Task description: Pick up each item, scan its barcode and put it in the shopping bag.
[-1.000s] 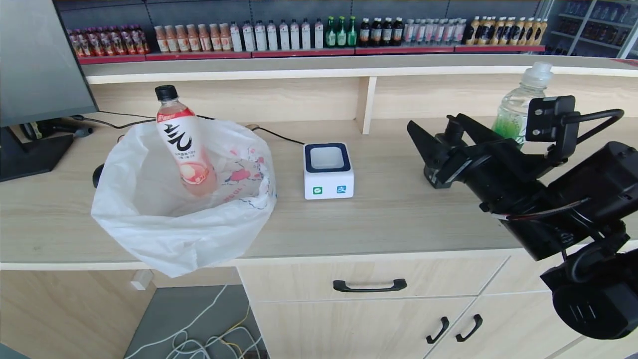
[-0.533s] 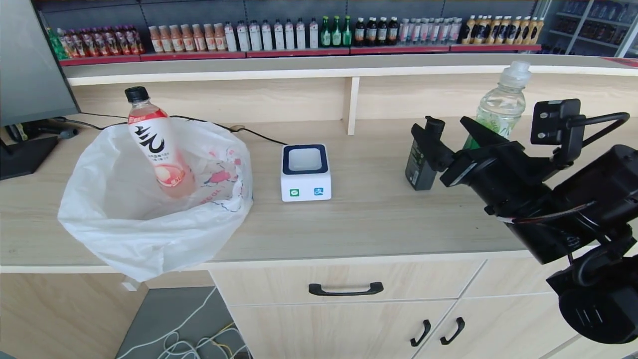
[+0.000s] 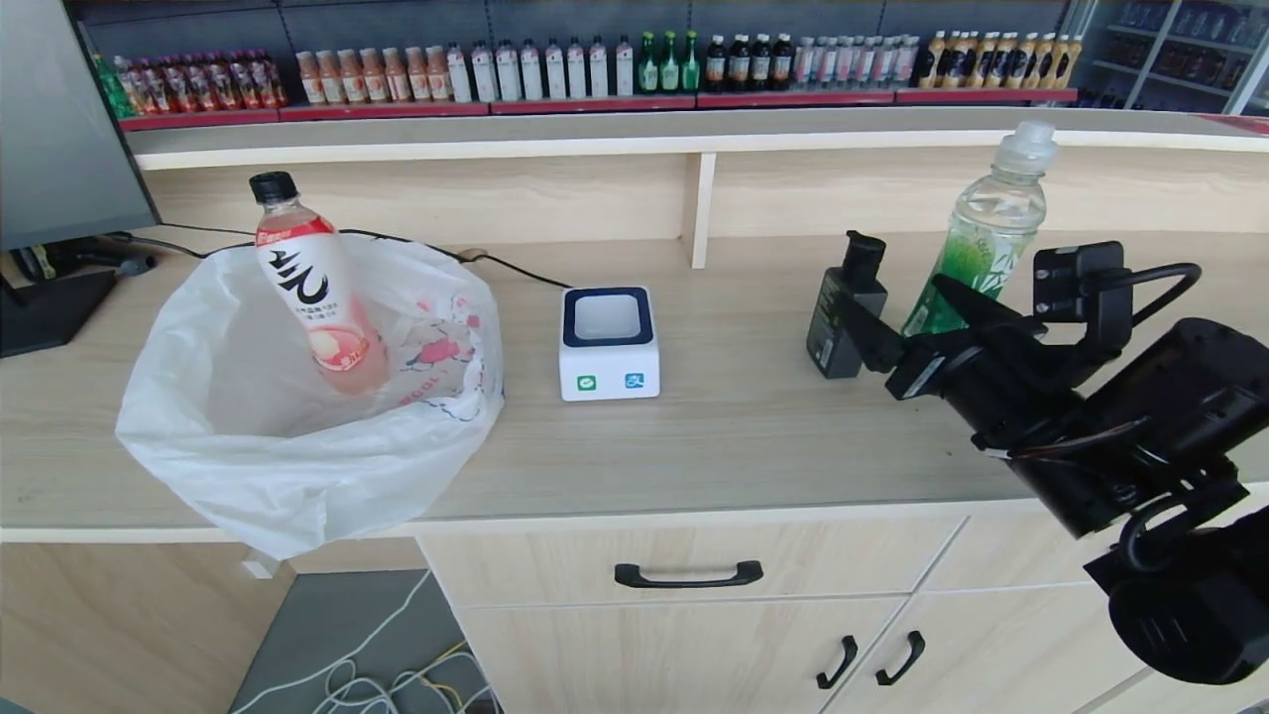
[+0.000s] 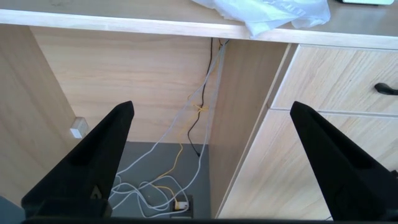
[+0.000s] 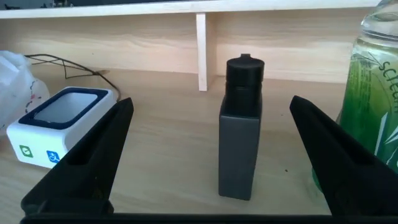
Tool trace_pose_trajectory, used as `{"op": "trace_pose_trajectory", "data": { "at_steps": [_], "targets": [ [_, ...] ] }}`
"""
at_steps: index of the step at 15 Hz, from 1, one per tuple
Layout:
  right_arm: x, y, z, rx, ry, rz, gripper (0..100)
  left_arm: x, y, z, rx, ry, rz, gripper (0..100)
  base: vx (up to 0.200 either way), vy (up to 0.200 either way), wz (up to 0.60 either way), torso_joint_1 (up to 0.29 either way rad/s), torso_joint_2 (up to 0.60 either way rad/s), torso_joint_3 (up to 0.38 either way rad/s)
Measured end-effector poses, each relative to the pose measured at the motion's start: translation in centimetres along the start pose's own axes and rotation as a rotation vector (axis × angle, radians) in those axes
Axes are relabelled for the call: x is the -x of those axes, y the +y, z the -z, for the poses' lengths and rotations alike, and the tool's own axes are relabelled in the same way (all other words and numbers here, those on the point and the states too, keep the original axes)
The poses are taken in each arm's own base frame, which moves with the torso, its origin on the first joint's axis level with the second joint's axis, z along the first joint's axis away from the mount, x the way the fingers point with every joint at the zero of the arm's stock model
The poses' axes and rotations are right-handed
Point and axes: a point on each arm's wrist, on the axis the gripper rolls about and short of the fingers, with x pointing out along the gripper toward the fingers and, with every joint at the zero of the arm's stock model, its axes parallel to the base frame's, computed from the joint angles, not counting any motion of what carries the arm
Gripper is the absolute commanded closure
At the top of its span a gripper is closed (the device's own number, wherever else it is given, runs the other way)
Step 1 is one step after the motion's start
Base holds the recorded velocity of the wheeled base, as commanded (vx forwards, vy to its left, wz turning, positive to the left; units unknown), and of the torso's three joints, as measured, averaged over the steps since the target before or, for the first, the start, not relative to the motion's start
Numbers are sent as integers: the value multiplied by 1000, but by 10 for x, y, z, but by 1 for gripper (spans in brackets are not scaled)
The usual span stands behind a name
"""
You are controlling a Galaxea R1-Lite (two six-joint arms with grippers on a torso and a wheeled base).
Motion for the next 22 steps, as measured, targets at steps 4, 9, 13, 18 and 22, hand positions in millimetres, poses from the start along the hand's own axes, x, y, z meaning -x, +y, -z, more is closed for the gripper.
{"op": "trace_pose_trajectory", "data": {
  "at_steps": [4, 9, 13, 18, 22],
  "targets": [
    [-12, -4, 22, 0, 46, 59, 0, 0, 0, 0, 0, 0, 0, 0, 0, 0, 0, 0, 0, 0],
    [-23, -14, 41, 11, 74, 92, 0, 0, 0, 0, 0, 0, -1, 0, 0, 0, 0, 0, 0, 0],
    [-37, -18, 44, 6, 45, 103, 0, 0, 0, 0, 0, 0, 0, 0, 0, 0, 0, 0, 0, 0],
    [-51, -17, 51, 6, 67, 99, 0, 0, 0, 0, 0, 0, 0, 0, 0, 0, 0, 0, 0, 0],
    [-62, -16, 59, 10, 61, 96, 0, 0, 0, 0, 0, 0, 0, 0, 0, 0, 0, 0, 0, 0]
  ]
}}
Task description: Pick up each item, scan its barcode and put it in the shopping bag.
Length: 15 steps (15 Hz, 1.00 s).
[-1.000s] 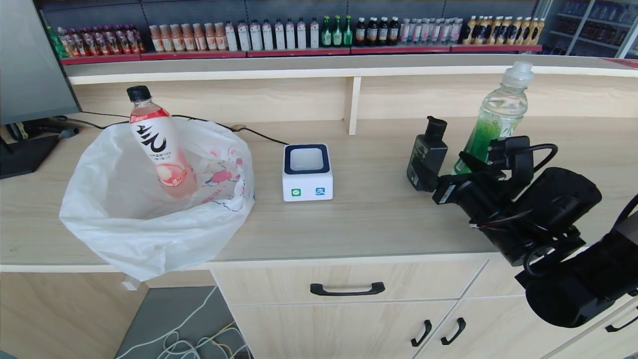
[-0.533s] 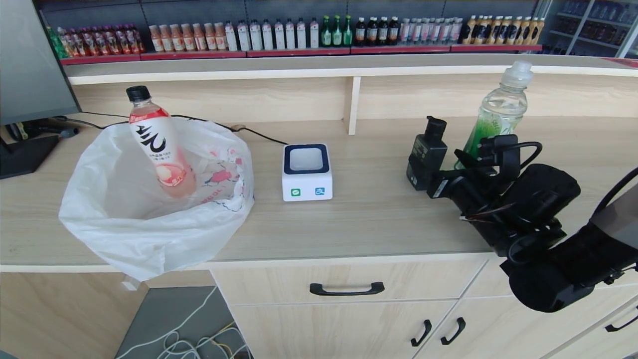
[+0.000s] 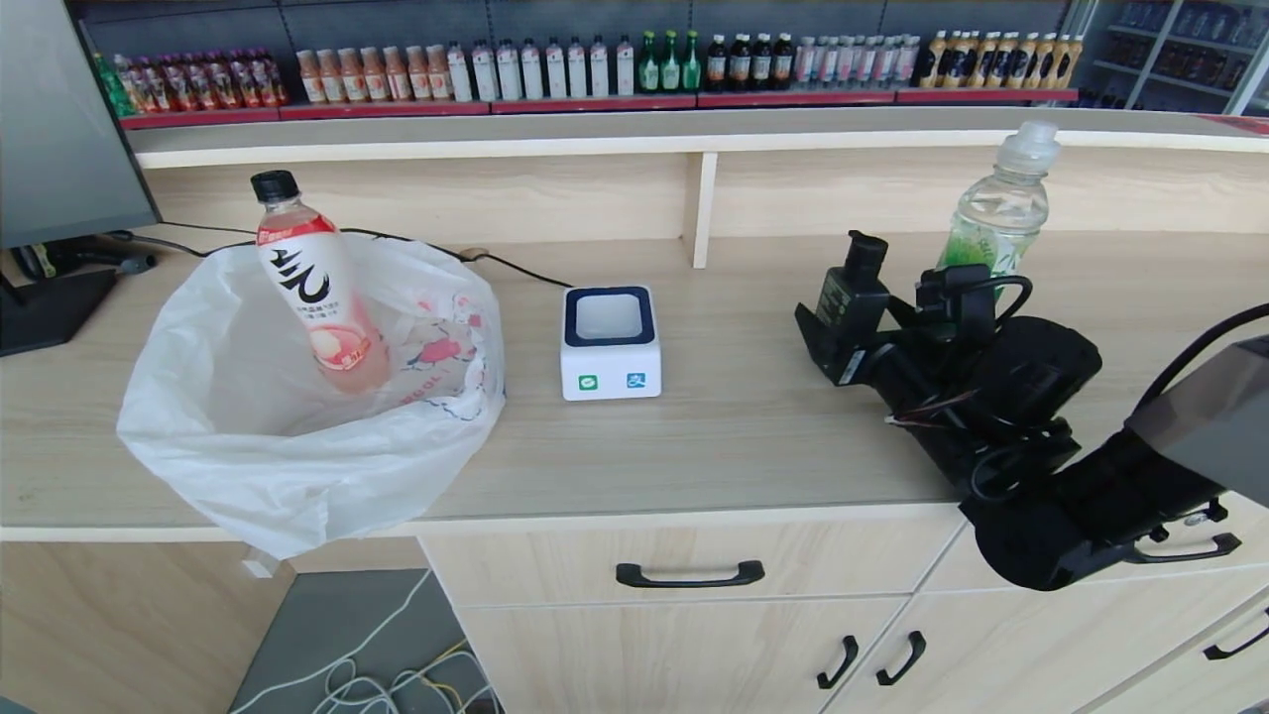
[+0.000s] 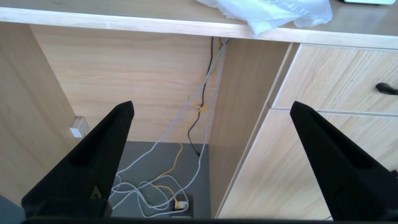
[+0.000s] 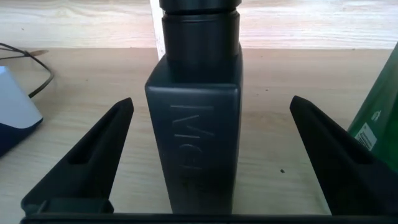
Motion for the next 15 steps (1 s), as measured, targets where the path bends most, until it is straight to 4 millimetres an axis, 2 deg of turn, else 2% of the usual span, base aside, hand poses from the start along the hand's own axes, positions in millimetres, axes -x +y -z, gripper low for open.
{"op": "trace_pose_trajectory", "data": {
  "at_steps": [7, 11, 12, 15],
  "targets": [
    [-3, 0, 6, 0, 8, 0, 0, 0, 0, 0, 0, 0, -1, 0, 0, 0, 0, 0, 0, 0],
    [-11, 1, 0, 2, -29, 2, 0, 0, 0, 0, 0, 0, -1, 0, 0, 0, 0, 0, 0, 0],
    [-12, 2, -1, 2, -35, 1, 100, 0, 0, 0, 0, 0, 0, 0, 0, 0, 0, 0, 0, 0],
    [-13, 3, 1, 2, -32, -5, 100, 0, 0, 0, 0, 0, -1, 0, 0, 0, 0, 0, 0, 0]
  ]
}}
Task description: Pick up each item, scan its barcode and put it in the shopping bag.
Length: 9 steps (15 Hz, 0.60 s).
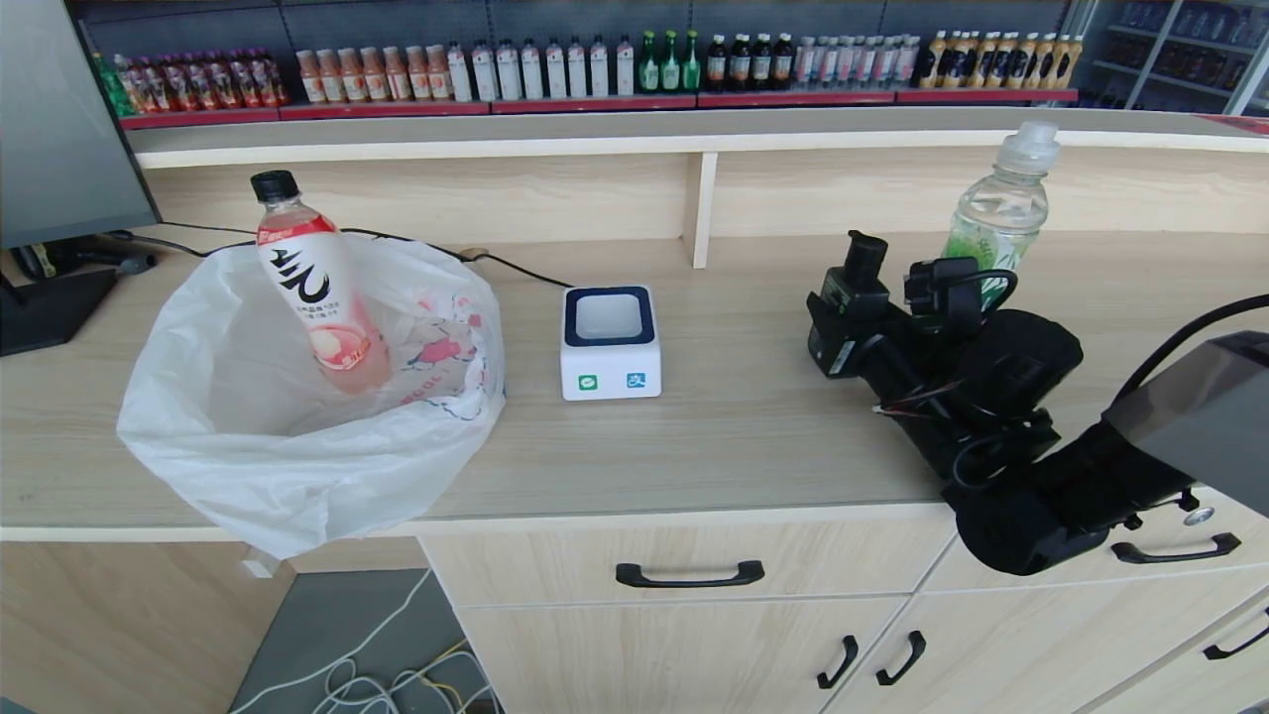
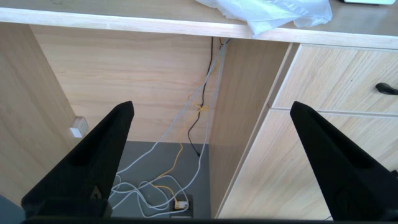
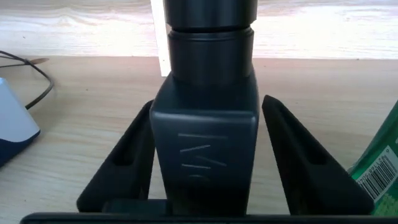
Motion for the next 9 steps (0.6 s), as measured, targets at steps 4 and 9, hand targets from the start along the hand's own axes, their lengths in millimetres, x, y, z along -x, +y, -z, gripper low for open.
{"op": "trace_pose_trajectory", "data": {
  "at_steps": [4, 9],
  "targets": [
    [0, 2, 0, -2, -1, -4, 100, 0, 0, 0, 0, 0, 0, 0, 0, 0, 0, 0, 0, 0],
    [0, 3, 0, -2, 7, -7, 100, 0, 0, 0, 0, 0, 0, 0, 0, 0, 0, 0, 0, 0]
  ]
}}
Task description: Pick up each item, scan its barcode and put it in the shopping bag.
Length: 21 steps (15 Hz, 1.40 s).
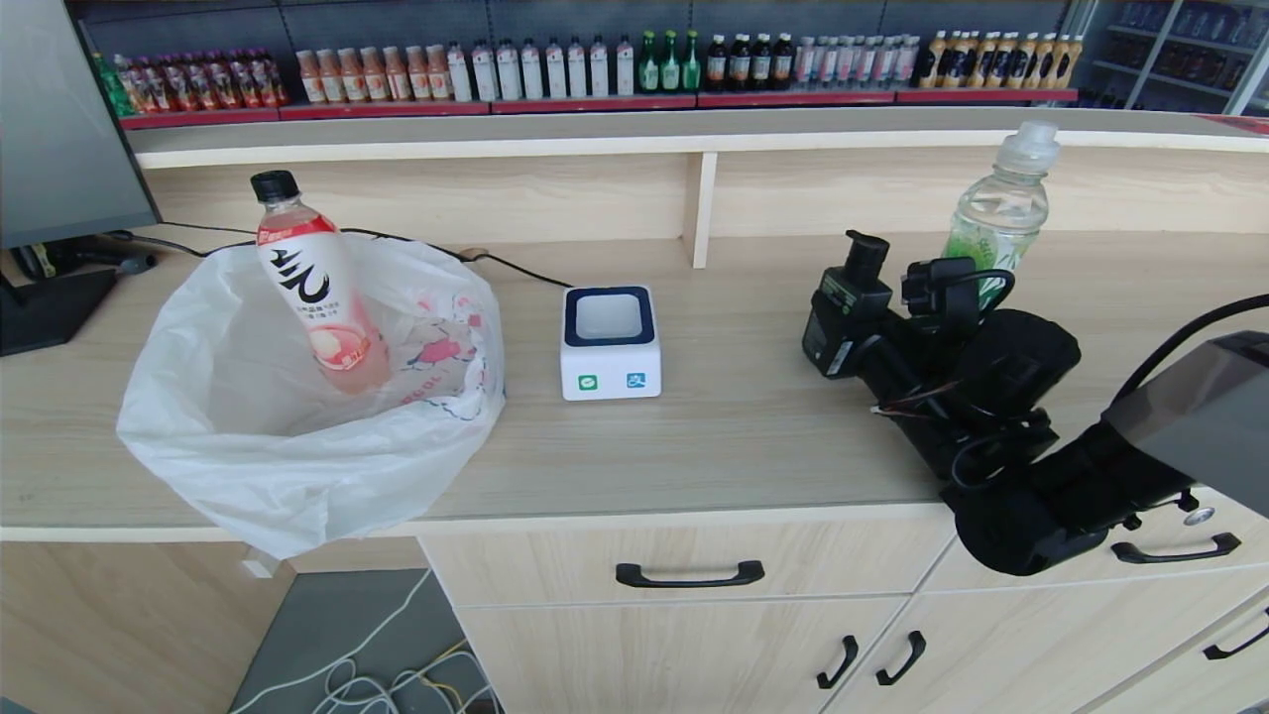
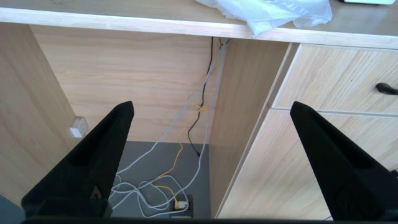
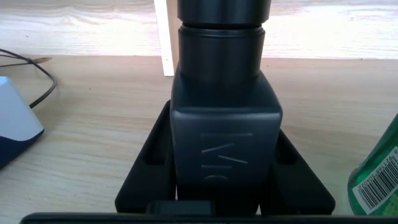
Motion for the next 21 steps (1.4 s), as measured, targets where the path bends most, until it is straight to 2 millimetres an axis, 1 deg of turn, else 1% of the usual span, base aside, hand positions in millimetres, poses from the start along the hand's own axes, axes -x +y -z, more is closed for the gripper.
{"op": "trace_pose_trajectory", "data": {
  "at_steps": [4, 12, 15, 18, 21],
  "targets": [
    [0, 6, 1, 1, 20, -15, 100, 0, 0, 0, 0, 0, 0, 0, 0, 0, 0, 0, 0, 0],
    [4, 10, 4, 22, 39, -28, 100, 0, 0, 0, 1, 0, 0, 0, 0, 0, 0, 0, 0, 0],
    [3, 13, 1, 32, 34, -33, 100, 0, 0, 0, 0, 0, 0, 0, 0, 0, 0, 0, 0, 0],
    [3, 15, -9, 37, 25, -39, 100, 0, 0, 0, 0, 0, 0, 0, 0, 0, 0, 0, 0, 0],
    [10, 24, -33, 27, 13, -66, 100, 0, 0, 0, 0, 0, 0, 0, 0, 0, 0, 0, 0, 0]
  ]
}}
